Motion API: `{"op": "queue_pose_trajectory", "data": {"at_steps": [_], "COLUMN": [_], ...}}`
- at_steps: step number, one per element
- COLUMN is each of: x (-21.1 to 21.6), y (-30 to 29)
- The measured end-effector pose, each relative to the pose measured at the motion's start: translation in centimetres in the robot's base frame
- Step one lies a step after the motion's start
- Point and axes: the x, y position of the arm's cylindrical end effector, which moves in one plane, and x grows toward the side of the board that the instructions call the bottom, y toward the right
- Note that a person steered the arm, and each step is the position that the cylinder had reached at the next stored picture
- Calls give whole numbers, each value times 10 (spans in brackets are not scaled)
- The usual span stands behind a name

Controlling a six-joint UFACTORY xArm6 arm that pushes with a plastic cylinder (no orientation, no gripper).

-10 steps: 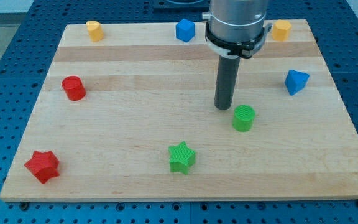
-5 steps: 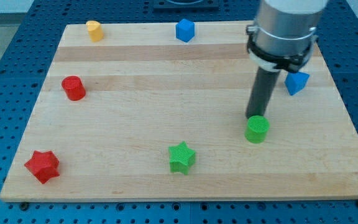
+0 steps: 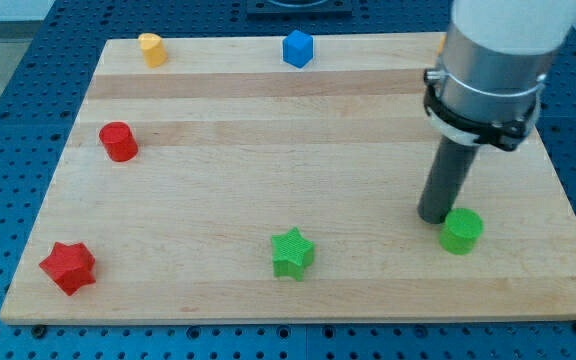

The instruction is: Move the green circle to the bottom right of the board

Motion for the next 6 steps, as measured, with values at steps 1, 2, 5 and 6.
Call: {"op": "queue_pose_trajectory", "data": {"at_steps": [1,2,5,6], "x": [12,20,19,11], "y": [15,29,36,36]}}
